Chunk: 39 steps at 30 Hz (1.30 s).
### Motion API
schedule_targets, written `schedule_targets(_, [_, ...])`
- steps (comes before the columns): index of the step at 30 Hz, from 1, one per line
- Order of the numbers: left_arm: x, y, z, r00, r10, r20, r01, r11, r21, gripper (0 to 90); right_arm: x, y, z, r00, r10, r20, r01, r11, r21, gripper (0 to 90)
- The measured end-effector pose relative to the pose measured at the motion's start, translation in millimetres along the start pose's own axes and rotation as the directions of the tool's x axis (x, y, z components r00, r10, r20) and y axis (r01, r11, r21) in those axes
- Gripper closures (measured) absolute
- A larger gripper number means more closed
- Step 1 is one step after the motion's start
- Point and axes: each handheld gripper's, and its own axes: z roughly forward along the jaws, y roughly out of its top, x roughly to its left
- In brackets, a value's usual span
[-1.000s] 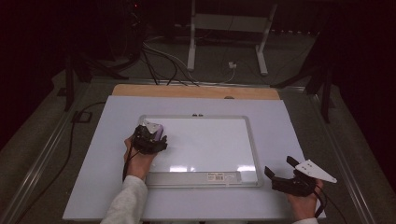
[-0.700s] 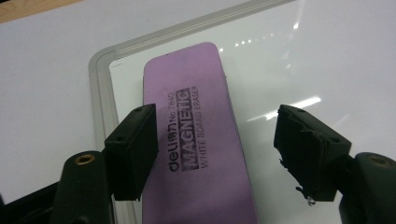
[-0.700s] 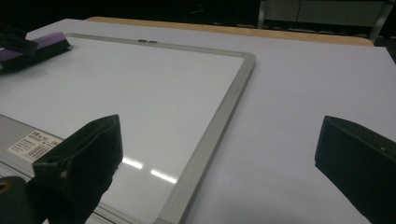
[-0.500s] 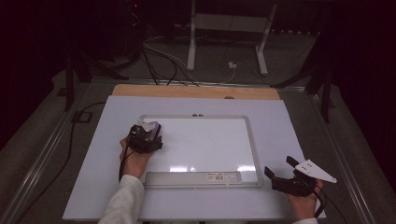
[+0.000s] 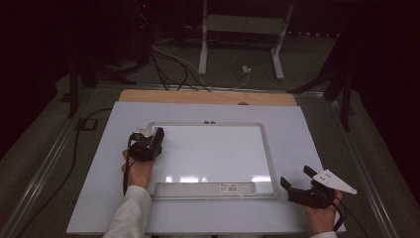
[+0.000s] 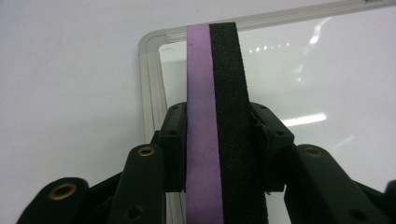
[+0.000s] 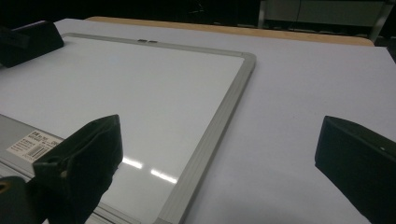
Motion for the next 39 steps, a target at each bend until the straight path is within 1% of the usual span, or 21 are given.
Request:
schedule_targets(3, [-1.3,0.8,1.9,0.9999,-0.010,-0.013,0.010,0.9999,-0.006,63.7,-0.3,0.0,0.0,1.0000,0.001,0.001,-0.001,1.000,0.000,1.1])
schedule_targets(8, [-1.8,4.5,6.4,0.9986,-0.038,-0.037,0.038,0.9992,-0.011,63.9,-0.7,0.0,-0.4,1.0000,0.003,0.002,-0.003,1.000,-0.001,1.1])
schedule_targets(13, [-0.8,10.0,12.2,0.9948,-0.071,-0.073,0.070,0.9975,-0.009,64.0,-1.0,0.1,-0.7,1.0000,0.003,0.002,-0.003,1.000,-0.002,1.1])
schedule_targets(18, [2.5,15.4,17.7,0.9900,-0.101,-0.099,0.100,0.9949,-0.008,64.1,-1.5,0.1,-0.8,1.0000,0.003,0.003,-0.003,1.000,-0.003,1.2])
schedule_targets(19, [3.1,16.5,18.5,0.9889,-0.110,-0.100,0.109,0.9940,-0.008,64.1,-1.6,0.1,-0.8,1.0000,0.003,0.003,-0.003,1.000,-0.003,1.2])
schedule_targets(26, [5.5,20.9,23.2,0.9863,-0.128,-0.104,0.128,0.9918,-0.010,63.9,-1.5,0.2,-0.8,1.0000,0.002,0.001,-0.002,1.000,-0.003,1.1])
schedule_targets(30, [4.9,23.1,25.2,0.9855,-0.127,-0.113,0.127,0.9919,-0.006,63.9,-1.9,0.2,-0.6,1.0000,0.002,0.001,-0.002,1.000,-0.004,1.1])
schedule_targets(39, [6.5,25.0,27.4,0.9858,-0.128,-0.108,0.128,0.9917,-0.006,63.7,-2.5,0.1,-1.2,1.0000,0.004,0.000,-0.004,1.000,-0.005,1.1])
